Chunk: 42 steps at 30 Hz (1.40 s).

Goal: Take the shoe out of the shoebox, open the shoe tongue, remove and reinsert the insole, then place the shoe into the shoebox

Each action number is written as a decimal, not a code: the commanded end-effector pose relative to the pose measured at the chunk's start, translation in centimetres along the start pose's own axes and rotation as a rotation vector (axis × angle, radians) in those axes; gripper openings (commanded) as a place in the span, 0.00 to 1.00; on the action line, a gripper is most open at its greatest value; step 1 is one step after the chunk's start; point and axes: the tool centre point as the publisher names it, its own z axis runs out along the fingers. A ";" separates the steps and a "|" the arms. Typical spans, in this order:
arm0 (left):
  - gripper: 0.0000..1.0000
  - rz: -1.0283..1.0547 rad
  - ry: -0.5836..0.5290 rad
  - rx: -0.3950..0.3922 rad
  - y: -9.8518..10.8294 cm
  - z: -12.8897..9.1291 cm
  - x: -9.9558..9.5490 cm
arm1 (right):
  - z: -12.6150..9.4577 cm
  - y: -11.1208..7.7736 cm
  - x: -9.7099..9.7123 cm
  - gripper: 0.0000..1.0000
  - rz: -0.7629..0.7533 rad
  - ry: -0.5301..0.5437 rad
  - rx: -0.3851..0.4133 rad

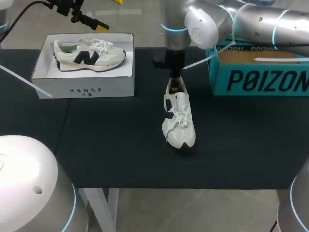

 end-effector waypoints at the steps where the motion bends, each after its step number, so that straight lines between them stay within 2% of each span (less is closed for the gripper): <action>1: 1.00 0.000 0.005 0.001 0.0 0.0 0.0 | 0.5 0.1 0.3 0.44 -0.003 0.021 0.008; 3: 1.00 0.000 0.005 0.001 0.0 0.0 0.0 | 0.7 0.0 0.5 0.38 -0.003 0.035 0.011; 4: 1.00 0.000 0.005 0.001 0.0 0.0 0.0 | 0.8 0.0 0.5 0.22 -0.002 0.039 0.009; 5: 1.00 0.000 0.005 0.001 0.0 0.0 0.0 | 0.8 -0.1 0.6 0.00 0.000 0.048 0.014; 9: 1.00 0.000 0.005 0.001 0.0 0.0 0.0 | 0.2 -0.4 0.7 0.00 0.023 0.052 0.016; 13: 1.00 0.000 0.005 0.001 0.0 0.0 0.0 | -1.7 -0.9 1.2 0.00 0.064 0.044 0.041; 23: 1.00 0.000 0.005 0.001 0.0 0.0 0.0 | -9.1 -3.0 2.0 0.00 0.189 -0.003 0.138; 26: 1.00 0.000 0.005 0.001 0.0 0.0 0.0 | -12.0 -3.7 2.2 0.00 0.227 -0.042 0.125; 28: 1.00 0.000 0.005 0.001 0.0 0.0 0.0 | -13.1 -4.3 2.0 0.00 0.227 -0.063 0.141; 31: 1.00 0.000 0.005 0.001 0.0 0.0 0.0 | -14.5 -5.2 1.7 0.00 0.244 -0.101 0.119; 37: 1.00 0.000 0.005 0.001 0.0 0.0 0.0 | -17.4 -8.0 1.7 0.00 0.379 -0.120 0.117; 42: 1.00 0.000 0.005 0.001 0.0 0.0 0.0 | -19.0 -10.8 2.7 0.00 0.514 -0.062 0.190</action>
